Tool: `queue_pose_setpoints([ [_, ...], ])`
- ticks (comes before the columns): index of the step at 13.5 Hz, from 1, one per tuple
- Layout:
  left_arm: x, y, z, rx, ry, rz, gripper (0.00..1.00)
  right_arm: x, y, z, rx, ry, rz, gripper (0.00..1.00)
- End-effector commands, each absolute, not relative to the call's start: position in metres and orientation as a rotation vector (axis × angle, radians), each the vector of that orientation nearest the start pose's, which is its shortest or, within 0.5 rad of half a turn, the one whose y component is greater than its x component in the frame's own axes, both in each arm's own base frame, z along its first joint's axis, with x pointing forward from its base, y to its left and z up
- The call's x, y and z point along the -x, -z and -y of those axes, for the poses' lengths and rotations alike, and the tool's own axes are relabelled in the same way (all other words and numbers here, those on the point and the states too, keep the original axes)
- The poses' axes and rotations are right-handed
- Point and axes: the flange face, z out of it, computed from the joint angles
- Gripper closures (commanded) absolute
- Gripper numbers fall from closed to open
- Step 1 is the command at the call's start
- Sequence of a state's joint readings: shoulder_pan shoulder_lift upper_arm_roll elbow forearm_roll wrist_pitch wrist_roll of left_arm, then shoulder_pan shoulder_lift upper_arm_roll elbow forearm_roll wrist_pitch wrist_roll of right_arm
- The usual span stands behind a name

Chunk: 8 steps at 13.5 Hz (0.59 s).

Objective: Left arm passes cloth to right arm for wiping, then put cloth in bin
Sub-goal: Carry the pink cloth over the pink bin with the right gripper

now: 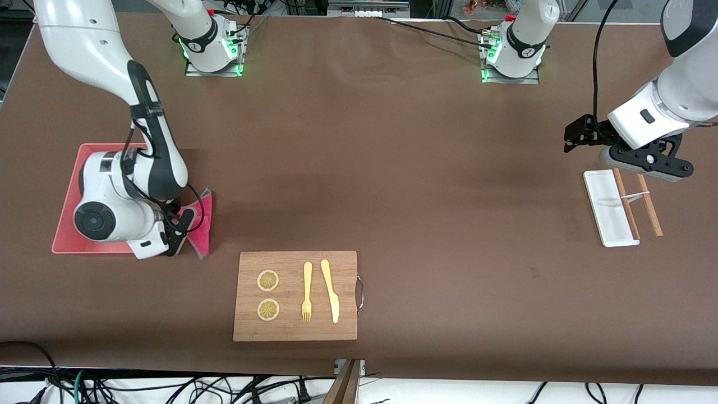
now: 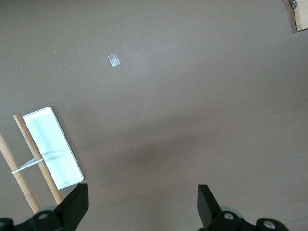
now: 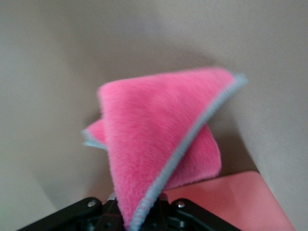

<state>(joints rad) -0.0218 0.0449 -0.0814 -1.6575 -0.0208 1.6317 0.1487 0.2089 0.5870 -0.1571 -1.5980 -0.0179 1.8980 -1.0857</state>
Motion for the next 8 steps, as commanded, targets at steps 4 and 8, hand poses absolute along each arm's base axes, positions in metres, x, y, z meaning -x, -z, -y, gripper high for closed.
queue_pose_setpoints([
  [4,-0.564,-0.566,0.058,3.165,-0.102,-0.423,0.00,-0.623,-0.412,-0.022,2.628,-0.407,1.578,1.00],
  [8,-0.563,-0.566,0.058,3.165,-0.102,-0.423,0.00,-0.587,-0.454,0.022,2.787,-0.375,1.340,1.00],
])
